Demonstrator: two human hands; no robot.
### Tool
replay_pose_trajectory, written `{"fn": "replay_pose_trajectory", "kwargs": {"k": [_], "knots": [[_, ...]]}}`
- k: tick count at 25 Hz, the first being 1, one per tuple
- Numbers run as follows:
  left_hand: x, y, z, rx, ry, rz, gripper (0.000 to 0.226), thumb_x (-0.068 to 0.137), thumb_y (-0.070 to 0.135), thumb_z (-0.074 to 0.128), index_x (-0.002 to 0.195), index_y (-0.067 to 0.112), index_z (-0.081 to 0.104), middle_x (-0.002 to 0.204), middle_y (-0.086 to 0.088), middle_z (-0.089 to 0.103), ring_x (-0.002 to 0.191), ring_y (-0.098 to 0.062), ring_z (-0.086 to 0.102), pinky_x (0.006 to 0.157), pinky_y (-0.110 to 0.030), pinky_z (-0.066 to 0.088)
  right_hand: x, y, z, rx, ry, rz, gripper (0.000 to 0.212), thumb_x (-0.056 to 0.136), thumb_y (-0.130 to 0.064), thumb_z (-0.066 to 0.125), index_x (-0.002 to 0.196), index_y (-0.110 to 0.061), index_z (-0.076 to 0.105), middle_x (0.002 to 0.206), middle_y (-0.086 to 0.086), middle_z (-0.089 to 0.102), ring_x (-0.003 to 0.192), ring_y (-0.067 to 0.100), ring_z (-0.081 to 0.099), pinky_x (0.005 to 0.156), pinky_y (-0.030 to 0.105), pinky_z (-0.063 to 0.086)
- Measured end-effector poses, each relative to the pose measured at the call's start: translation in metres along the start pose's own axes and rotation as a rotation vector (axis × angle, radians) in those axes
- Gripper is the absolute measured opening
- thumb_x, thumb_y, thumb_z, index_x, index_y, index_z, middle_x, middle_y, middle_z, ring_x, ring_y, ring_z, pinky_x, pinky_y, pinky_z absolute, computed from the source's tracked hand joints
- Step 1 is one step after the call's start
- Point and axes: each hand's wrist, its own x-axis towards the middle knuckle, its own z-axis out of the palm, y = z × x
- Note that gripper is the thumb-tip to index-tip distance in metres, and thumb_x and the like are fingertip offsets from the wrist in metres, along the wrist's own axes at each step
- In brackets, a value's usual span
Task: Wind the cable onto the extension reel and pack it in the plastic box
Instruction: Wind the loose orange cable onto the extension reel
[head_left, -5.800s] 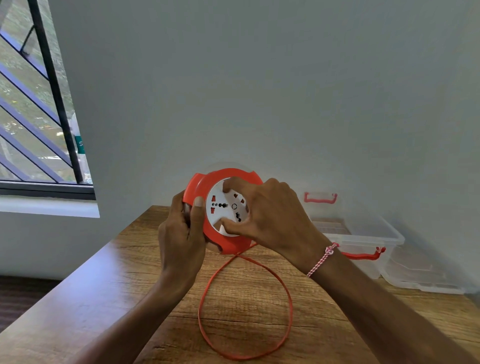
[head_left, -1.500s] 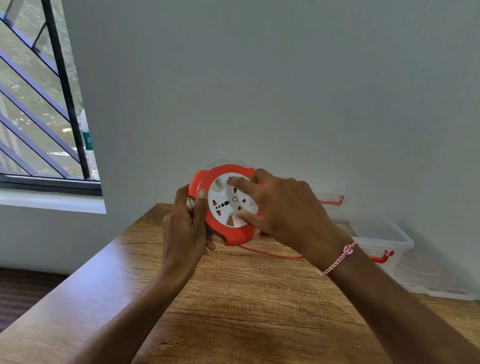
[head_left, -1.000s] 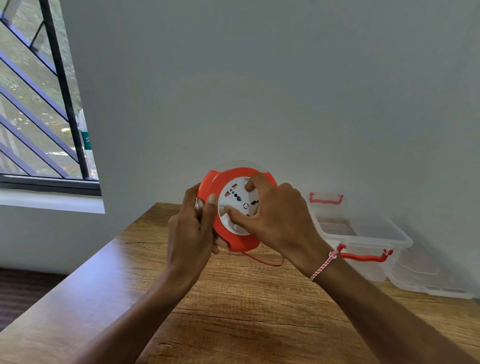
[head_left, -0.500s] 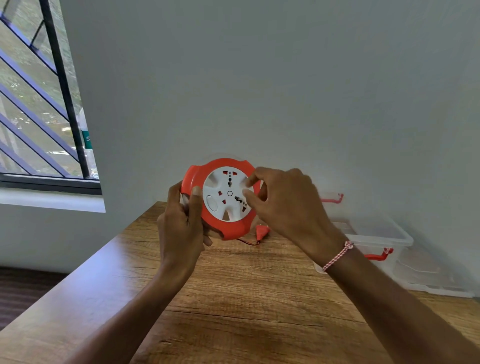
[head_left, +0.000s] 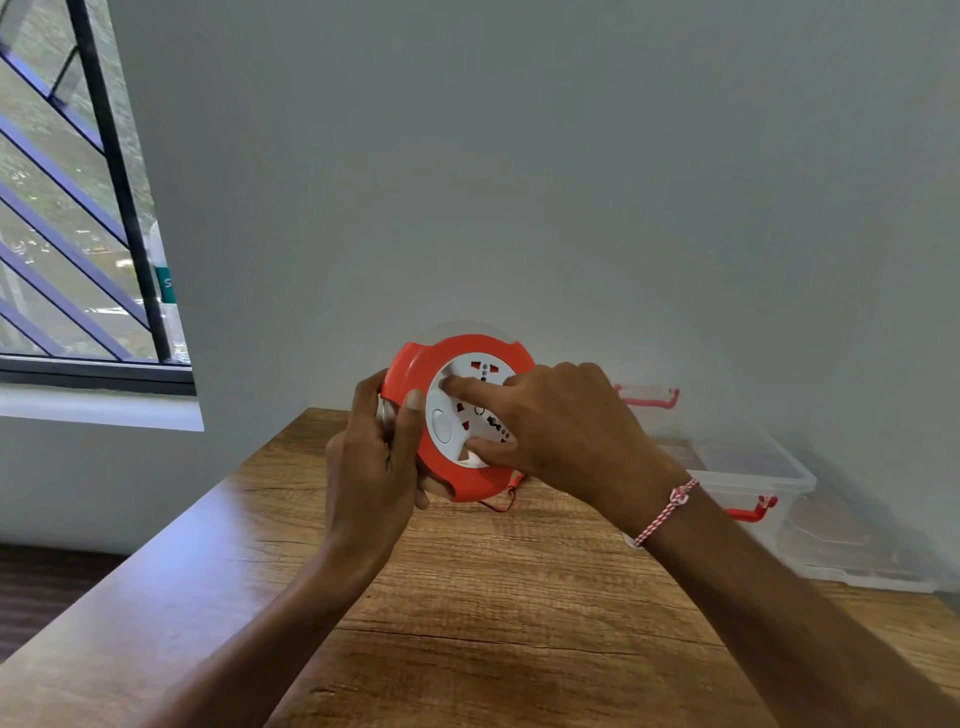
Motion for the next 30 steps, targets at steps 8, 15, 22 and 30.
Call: {"fn": "replay_pose_trajectory", "kwargs": {"k": [8,15,22,30], "knots": [[-0.005,-0.001,0.005,0.010,0.015,-0.020,0.028,0.102,0.060,0.044,0.125,0.045,0.045,0.081,0.018,0.072,0.042,-0.011,0.068,0.036,-0.018,0.051,-0.003,-0.010,0.012,0.296,0.079,0.342,0.070,0.080,-0.073,0.066,0.130,-0.024,0.061,0.105,0.003,0.077,0.083,0.022,0.073,0.069,0.031,0.059],[-0.008,-0.002,0.006,0.014,0.025,-0.031,0.033,0.101,0.059,0.045,0.128,0.039,0.047,0.084,0.020,0.072,0.045,-0.010,0.070,0.036,-0.021,0.052,0.002,-0.023,0.014,0.715,0.023,0.739,0.056,0.081,-0.065,0.074,0.118,-0.026,0.059,0.099,-0.007,0.069,0.056,0.005,0.071,0.042,0.004,0.040],[-0.007,-0.001,0.006,0.006,0.054,-0.043,0.033,0.101,0.058,0.046,0.128,0.038,0.047,0.087,0.022,0.072,0.049,-0.008,0.072,0.038,-0.017,0.052,0.003,-0.027,0.005,1.385,-0.056,1.018,0.047,0.091,-0.041,0.075,0.127,-0.021,0.051,0.070,0.007,0.078,0.050,0.022,0.074,0.037,0.020,0.046],[-0.005,-0.002,0.004,0.029,0.081,-0.040,0.030,0.102,0.057,0.046,0.127,0.041,0.045,0.089,0.026,0.071,0.050,-0.006,0.072,0.039,-0.016,0.051,0.005,-0.032,0.004,1.628,-0.080,1.137,0.056,0.092,-0.024,0.077,0.138,-0.013,0.046,0.075,0.014,0.079,0.057,0.019,0.075,0.042,0.023,0.051]]}}
